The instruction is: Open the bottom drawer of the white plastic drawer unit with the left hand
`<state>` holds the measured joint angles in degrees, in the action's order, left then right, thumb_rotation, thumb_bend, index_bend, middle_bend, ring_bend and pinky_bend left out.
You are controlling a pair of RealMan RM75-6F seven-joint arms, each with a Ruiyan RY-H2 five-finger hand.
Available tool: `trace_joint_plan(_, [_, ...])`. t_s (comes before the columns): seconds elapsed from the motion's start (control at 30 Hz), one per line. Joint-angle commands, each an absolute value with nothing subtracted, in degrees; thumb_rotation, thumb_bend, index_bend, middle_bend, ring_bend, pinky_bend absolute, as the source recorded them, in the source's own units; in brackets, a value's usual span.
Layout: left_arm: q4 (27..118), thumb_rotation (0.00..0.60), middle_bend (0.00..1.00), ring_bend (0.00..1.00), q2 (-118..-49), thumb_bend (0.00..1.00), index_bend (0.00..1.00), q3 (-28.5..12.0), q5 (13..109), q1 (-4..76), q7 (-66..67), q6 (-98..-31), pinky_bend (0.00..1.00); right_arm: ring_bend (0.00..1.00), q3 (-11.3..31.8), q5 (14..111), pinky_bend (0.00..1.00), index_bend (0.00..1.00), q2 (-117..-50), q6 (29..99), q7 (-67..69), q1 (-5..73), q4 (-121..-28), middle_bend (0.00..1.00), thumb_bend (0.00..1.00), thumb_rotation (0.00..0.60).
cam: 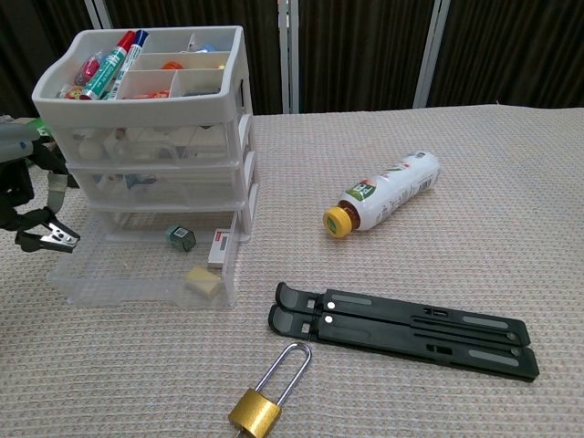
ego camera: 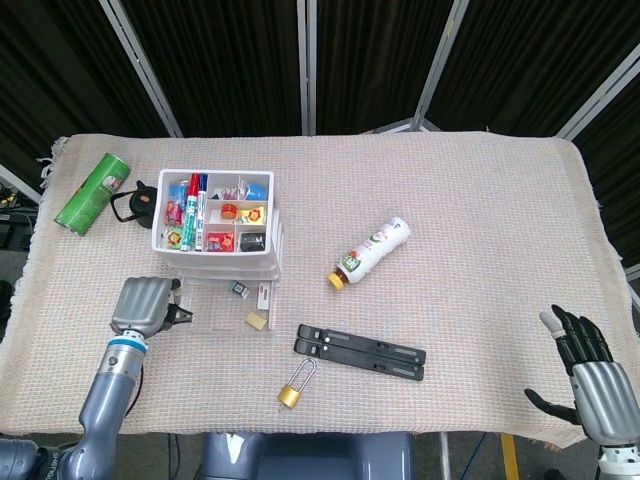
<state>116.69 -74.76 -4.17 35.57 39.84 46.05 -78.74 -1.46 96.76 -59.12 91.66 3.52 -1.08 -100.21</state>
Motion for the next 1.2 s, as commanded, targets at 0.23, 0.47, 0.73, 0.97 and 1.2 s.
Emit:
trace_joint_plan(0.23, [106.07, 0.600, 0.95, 0.92, -72.89, 0.51, 0.56, -1.44, 38.89, 35.07, 35.77, -71.54, 0.73, 0.00, -1.77, 97.33, 0.00, 0.00, -59.45, 91.52, 2.42, -1.16, -100.65, 0.00, 0.00, 0.600])
trace_joint_plan(0.47, [101.65, 0.600, 0.93, 0.92, -75.05, 0.39, 0.53, -0.75, 42.31, 33.56, 33.62, -70.72, 0.71, 0.00, -1.73, 97.01, 0.00, 0.00, -59.64, 91.21, 1.95, -1.14, -100.67, 0.00, 0.00, 0.600])
trace_joint_plan(0.73, [98.98, 0.600, 0.73, 0.75, -76.62, 0.25, 0.42, 0.06, 48.35, 30.89, 31.17, -73.02, 0.56, 0.00, -1.74, 96.97, 0.00, 0.00, -59.88, 90.91, 1.53, -1.04, -100.47, 0.00, 0.00, 0.600])
trace_joint_plan(0.97, [101.23, 0.600, 0.16, 0.27, -74.72, 0.24, 0.11, 2.45, 57.73, 25.65, 24.97, -78.25, 0.23, 0.00, -1.60, 96.48, 0.00, 0.00, -60.23, 90.35, 1.15, -0.83, -99.99, 0.00, 0.00, 0.600])
trace_joint_plan(1.2, [101.69, 0.600, 0.00, 0.00, -73.65, 0.22, 0.00, 5.93, 70.70, 19.55, 17.64, -86.44, 0.01, 0.00, -1.17, 95.89, 0.00, 0.00, -60.80, 90.03, 0.17, -0.59, -99.34, 0.00, 0.00, 0.600])
